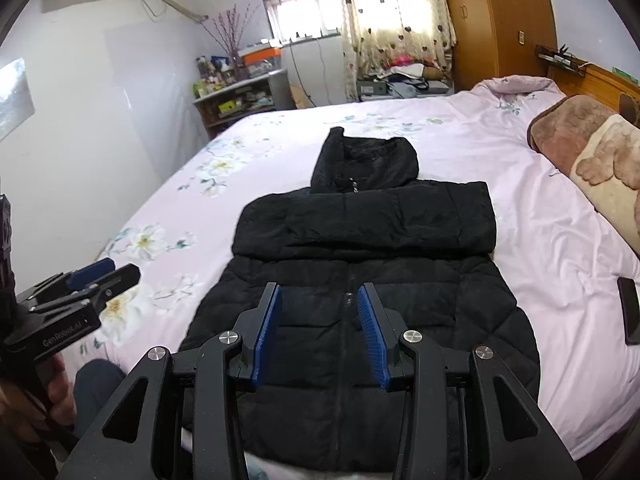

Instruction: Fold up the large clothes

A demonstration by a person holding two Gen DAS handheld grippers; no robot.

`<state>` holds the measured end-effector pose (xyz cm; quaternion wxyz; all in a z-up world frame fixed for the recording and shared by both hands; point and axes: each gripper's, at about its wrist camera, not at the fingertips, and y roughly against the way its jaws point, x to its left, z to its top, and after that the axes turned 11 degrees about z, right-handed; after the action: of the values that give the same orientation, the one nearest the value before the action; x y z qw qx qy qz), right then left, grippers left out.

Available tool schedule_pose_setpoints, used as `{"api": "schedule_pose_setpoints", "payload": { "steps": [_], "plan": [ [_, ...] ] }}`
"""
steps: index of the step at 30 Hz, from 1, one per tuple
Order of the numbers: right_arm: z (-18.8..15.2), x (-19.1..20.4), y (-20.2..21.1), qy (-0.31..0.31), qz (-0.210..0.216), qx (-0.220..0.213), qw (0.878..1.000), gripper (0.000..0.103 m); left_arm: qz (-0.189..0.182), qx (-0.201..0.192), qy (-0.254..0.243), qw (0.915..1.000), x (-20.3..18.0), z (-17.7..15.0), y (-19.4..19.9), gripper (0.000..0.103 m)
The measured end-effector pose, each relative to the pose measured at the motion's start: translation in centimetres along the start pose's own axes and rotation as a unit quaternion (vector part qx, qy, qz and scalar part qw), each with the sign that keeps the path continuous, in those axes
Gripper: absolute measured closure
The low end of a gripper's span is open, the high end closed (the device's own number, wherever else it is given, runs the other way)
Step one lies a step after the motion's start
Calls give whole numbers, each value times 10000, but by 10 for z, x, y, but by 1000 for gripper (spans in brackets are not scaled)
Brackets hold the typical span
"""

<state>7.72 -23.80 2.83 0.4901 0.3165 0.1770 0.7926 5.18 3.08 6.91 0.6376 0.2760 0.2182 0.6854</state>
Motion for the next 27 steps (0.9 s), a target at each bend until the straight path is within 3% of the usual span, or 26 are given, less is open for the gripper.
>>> {"api": "schedule_pose_setpoints", "payload": {
  "steps": [11,16,27],
  "plan": [
    [-2,9,25,73,175,-228,9996,61,-92,-268,5,9996,-8,-1,32,42],
    [0,3,26,19,176,-263,9995,56,-140,-257,-43,9996,-15,2,28,42],
    [15,-13,5,-40,106,-111,9999,56,-284,-55,-48,9996,-26,12,-4,42]
  ]
}}
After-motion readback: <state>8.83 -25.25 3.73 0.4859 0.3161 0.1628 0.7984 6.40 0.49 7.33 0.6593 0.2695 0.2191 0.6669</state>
